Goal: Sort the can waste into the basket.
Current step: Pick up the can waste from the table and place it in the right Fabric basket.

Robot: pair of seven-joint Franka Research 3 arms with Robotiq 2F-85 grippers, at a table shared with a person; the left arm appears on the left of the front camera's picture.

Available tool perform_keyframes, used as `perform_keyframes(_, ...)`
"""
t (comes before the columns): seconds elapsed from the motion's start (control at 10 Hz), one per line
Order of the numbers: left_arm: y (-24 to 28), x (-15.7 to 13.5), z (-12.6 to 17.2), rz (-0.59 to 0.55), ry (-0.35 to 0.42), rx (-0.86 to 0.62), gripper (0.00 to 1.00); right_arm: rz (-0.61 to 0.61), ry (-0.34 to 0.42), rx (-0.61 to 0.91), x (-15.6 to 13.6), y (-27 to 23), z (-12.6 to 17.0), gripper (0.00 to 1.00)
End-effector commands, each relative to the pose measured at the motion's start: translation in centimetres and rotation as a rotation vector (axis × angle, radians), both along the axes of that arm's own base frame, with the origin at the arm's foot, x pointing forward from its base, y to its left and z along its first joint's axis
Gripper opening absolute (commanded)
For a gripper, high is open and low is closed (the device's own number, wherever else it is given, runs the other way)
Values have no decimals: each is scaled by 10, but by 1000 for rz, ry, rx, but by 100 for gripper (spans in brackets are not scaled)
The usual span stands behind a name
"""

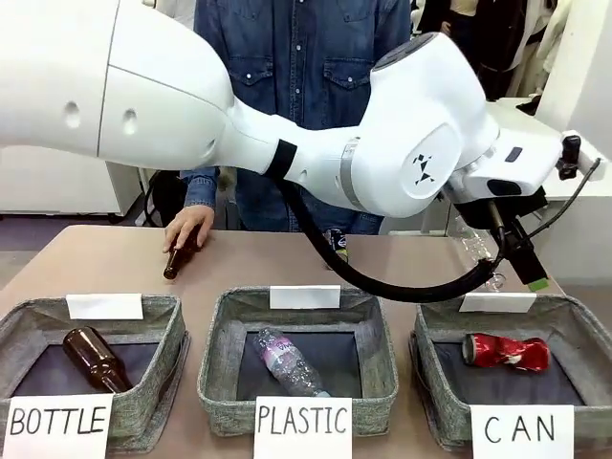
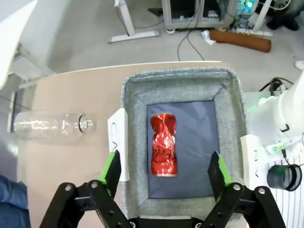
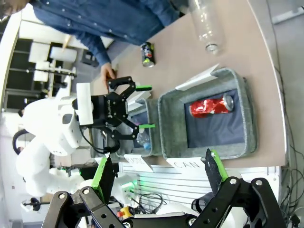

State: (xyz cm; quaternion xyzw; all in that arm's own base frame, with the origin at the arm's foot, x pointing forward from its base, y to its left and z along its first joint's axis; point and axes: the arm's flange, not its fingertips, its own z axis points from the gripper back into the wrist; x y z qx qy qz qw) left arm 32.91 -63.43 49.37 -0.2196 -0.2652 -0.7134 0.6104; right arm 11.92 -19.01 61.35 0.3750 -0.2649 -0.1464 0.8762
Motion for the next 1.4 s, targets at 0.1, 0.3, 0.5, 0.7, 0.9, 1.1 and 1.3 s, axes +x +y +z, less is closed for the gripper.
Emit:
perform_keyframes(0.1, -1, 1, 1, 19, 11, 5, 100, 1, -14, 0, -7, -1, 4, 100)
perform_keyframes(0.3, 19, -1, 23, -51, 90, 36, 100, 1, -14, 0, -7, -1, 4, 100)
perform_keyframes(0.5, 96, -11, 78, -129, 164, 98, 100, 1, -14, 0, -7, -1, 4, 100)
perform_keyframes(0.7, 159, -46, 100, -272, 286, 128, 100, 1, -14, 0, -7, -1, 4, 100)
perform_keyframes(0.9, 229, -69, 123, -314, 316, 212, 100, 1, -14, 0, -7, -1, 4, 100)
perform_keyframes(1.1, 341, -81, 163, 58, 217, 103, 100, 1, -14, 0, -7, -1, 4, 100)
perform_keyframes(1.3, 441, -76, 170, 331, 342, -12, 100, 1, -14, 0, -7, -1, 4, 100)
